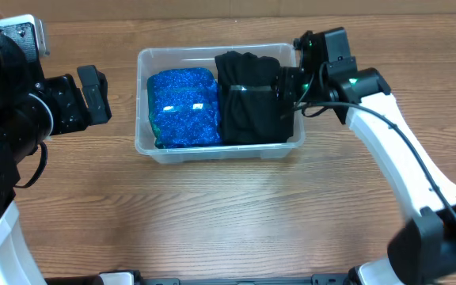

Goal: Pack container
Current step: 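Lower the last black garment into the bin and press it flat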

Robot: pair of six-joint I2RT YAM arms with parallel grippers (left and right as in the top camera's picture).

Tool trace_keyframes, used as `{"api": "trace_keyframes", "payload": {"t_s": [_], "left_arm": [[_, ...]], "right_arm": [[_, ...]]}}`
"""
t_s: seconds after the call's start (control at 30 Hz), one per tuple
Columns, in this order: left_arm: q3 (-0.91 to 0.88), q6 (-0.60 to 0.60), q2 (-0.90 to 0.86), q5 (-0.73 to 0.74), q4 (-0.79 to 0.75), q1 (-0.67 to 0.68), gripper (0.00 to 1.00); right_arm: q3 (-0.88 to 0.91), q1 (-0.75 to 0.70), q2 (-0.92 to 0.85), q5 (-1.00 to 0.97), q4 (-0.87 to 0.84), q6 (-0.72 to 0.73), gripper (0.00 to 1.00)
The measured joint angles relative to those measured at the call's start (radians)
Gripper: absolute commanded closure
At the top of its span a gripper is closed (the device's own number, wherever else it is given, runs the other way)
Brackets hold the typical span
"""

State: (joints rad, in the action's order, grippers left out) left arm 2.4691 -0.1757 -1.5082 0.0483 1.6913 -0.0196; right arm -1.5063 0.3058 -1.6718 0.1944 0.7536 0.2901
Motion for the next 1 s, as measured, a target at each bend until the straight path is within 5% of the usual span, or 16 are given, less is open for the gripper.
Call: {"api": "trace_keyframes", "payload": {"t_s": [0.23, 0.5, 0.7, 0.87, 0.93, 1.0], "left_arm": [[0.0, 0.0, 0.0, 0.0, 0.0, 0.0, 0.0], [0.0, 0.0, 0.0, 0.0, 0.0, 0.0, 0.0], [0.0, 0.0, 0.0, 0.0, 0.0, 0.0, 0.0], [0.0, 0.0, 0.0, 0.0, -0.001, 0.0, 0.0], [0.0, 0.0, 0.0, 0.0, 0.0, 0.0, 0.0], [0.0, 0.0, 0.0, 0.0, 0.0, 0.0, 0.0]], "right_arm": [[-0.046, 0.128, 0.026, -0.065, -0.029, 0.072, 0.8], [-0.081, 0.195, -0.348, -0.09, -0.075, 0.095, 0.8], [-0.11, 0.189, -0.346, -0.035, -0.037, 0.099, 0.41], [-0.116, 0.198, -0.275, -0.027, 0.045, 0.095, 0.19], [-0.116, 0.197, -0.224, -0.036, 0.086, 0.093, 0.0], [-0.116, 0.197, -0.156, -0.046, 0.106, 0.089, 0.0]]}}
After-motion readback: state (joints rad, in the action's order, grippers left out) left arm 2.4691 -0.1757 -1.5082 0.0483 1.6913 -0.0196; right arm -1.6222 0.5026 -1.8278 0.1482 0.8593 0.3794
